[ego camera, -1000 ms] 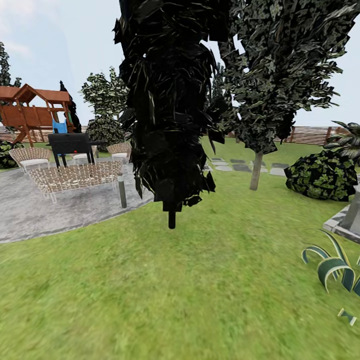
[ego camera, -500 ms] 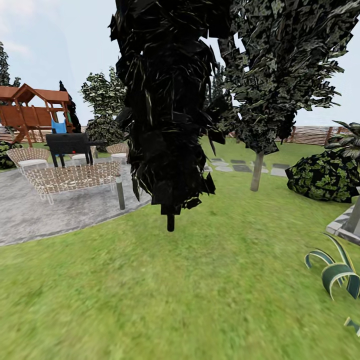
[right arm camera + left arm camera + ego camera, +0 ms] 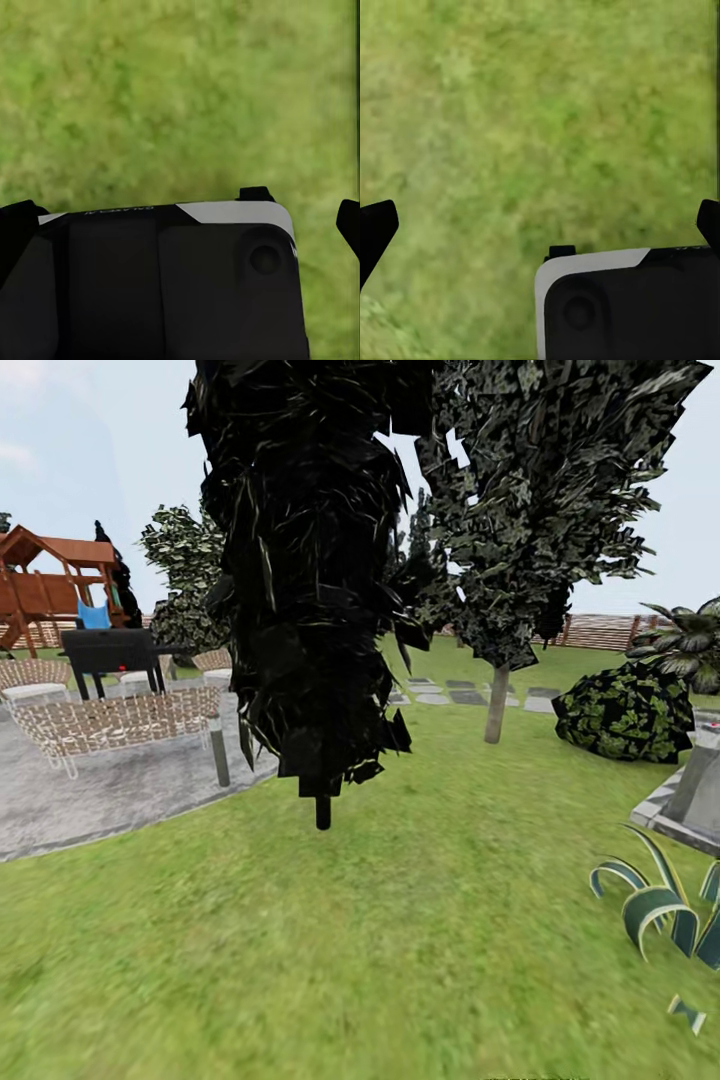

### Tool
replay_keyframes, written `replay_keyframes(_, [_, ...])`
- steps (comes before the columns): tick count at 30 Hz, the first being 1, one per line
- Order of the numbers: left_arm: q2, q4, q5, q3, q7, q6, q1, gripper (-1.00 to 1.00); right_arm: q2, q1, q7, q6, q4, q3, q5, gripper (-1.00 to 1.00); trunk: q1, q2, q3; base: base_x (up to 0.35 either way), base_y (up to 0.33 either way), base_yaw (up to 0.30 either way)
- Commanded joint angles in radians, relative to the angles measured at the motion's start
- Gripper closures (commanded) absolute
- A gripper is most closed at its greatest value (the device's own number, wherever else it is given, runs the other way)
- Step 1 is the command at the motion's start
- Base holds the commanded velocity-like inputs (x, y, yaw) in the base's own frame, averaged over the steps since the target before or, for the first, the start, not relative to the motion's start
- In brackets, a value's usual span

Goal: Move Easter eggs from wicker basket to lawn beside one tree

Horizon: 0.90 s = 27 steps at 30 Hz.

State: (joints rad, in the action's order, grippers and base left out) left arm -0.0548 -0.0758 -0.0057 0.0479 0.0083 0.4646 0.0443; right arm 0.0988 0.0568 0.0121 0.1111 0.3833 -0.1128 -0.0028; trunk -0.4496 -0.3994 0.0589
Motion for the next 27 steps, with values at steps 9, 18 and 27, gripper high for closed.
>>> replay_keyframes(9, [0.000,0.001,0.000,0.004,0.001,0.003,0.000,-1.00,0.001,0.000,0.002,0.005,0.002,-0.005,0.000,-1.00,0.000,-0.001,0.007,0.007,-0.007,-0.240])
replay_keyframes(18, [0.000,0.001,0.000,0.004,0.001,0.003,0.000,-1.00,0.001,0.000,0.002,0.005,0.002,-0.005,0.000,-1.00,0.000,-0.001,0.016,0.000,0.000,-0.246])
replay_keyframes(27, [0.000,0.001,0.000,0.004,0.001,0.003,0.000,-1.00,0.001,0.000,0.001,0.005,0.002,-0.005,0.000,-1.00,0.000,-0.001,0.024,0.000,0.000,-0.244])
